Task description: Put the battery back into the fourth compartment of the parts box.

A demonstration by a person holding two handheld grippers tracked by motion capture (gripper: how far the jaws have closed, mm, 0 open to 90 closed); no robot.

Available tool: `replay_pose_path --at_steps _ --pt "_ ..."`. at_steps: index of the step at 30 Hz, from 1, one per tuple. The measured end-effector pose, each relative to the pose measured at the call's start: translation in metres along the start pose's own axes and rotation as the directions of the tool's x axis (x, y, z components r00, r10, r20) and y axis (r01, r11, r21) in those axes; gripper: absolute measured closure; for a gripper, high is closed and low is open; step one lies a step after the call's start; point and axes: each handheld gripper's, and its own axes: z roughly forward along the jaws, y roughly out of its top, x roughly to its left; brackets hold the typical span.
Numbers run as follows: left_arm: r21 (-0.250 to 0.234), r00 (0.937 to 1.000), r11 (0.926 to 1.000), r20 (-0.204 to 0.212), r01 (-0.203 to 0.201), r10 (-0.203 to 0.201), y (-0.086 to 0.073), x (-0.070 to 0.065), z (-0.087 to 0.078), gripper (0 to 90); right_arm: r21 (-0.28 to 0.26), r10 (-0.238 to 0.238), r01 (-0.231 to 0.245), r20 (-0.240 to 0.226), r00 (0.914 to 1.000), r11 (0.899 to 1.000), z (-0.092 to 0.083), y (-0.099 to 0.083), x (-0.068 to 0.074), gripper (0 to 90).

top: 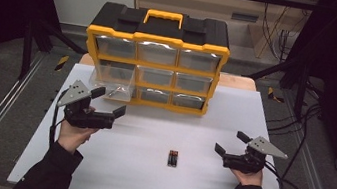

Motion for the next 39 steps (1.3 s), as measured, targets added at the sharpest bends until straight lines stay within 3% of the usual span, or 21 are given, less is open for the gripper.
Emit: replay_pose_path --at_steps 7,21,31,39 --pt "0.029 0.9997 0.9996 0.025 0.003 -0.003 -0.019 -0.009 0.002 2.6 0.000 -0.001 0.001 0.001 1.0000 1.000 0.000 0.000 0.000 0.2" --pt "0.115 0.9969 0.9932 0.079 -0.015 0.006 -0.042 -0.033 0.030 2.8 0.000 0.000 0.000 0.000 1.0000 1.000 0.000 0.000 0.000 0.2" --pt "0.203 0.9947 0.9783 0.100 -0.041 0.020 -0.058 -0.051 0.060 2.9 0.001 0.000 0.000 0.000 1.0000 1.000 0.000 0.000 0.000 0.2" --pt "0.235 0.9915 0.9715 0.130 -0.035 0.004 -0.065 -0.065 0.077 2.9 0.001 0.002 -0.002 0.000 1.0000 1.000 0.000 0.000 0.000 0.2"
